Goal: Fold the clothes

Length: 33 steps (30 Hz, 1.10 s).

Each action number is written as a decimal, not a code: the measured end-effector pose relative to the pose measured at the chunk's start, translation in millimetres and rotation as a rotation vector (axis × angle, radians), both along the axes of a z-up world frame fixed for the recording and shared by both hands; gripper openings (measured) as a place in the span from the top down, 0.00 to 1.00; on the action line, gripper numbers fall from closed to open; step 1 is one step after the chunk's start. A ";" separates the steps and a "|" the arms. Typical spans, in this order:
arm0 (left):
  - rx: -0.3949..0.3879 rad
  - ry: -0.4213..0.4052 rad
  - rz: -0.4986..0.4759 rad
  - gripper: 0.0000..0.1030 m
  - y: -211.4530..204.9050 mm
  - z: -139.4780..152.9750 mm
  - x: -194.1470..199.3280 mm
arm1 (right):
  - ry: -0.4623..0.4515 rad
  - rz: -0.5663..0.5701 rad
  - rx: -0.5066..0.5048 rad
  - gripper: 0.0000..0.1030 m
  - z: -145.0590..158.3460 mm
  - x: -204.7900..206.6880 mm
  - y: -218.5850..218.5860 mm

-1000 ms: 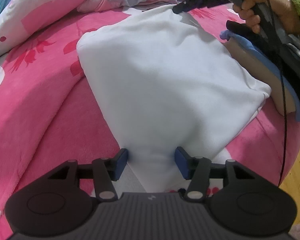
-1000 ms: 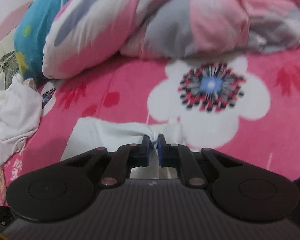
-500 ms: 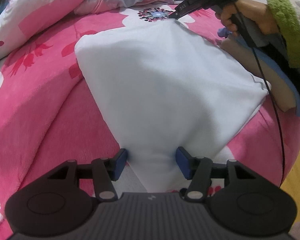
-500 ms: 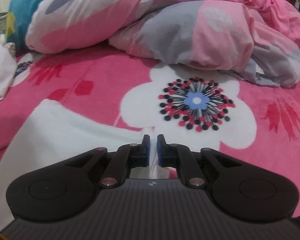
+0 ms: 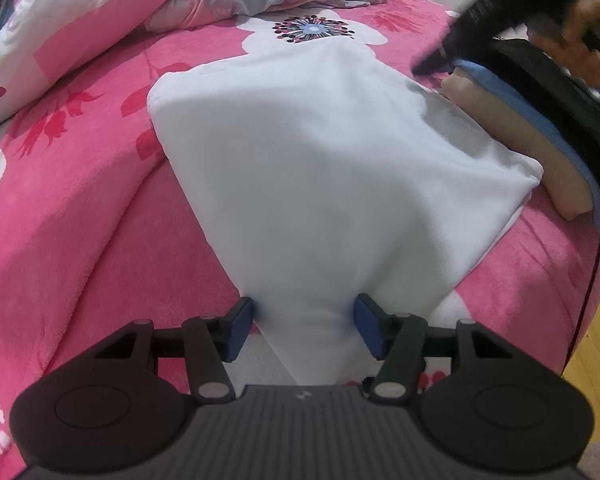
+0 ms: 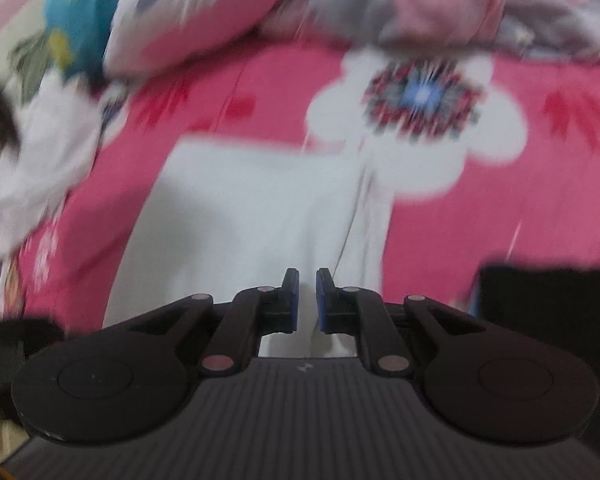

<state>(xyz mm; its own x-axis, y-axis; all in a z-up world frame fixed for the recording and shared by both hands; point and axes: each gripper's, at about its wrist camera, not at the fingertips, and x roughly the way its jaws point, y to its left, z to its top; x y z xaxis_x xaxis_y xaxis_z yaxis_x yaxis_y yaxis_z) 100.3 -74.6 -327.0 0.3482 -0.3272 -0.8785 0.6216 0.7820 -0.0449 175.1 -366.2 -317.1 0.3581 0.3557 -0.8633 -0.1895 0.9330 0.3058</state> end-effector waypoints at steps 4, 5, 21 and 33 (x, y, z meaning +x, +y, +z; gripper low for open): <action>0.003 -0.005 -0.003 0.43 -0.1 -0.3 -1.0 | 0.110 0.007 0.007 0.80 -25.1 -4.3 7.3; 0.004 -0.006 -0.003 0.43 0.0 -0.1 -1.0 | 0.102 0.011 -0.007 0.86 -26.6 -6.2 9.3; 0.010 -0.018 -0.004 0.42 -2.5 -1.0 -0.7 | -0.056 -0.185 0.029 0.92 -2.4 8.7 -7.1; 0.001 -0.017 -0.006 0.42 -0.6 -0.4 -0.6 | -0.190 -0.092 -0.030 0.98 -12.5 47.7 10.8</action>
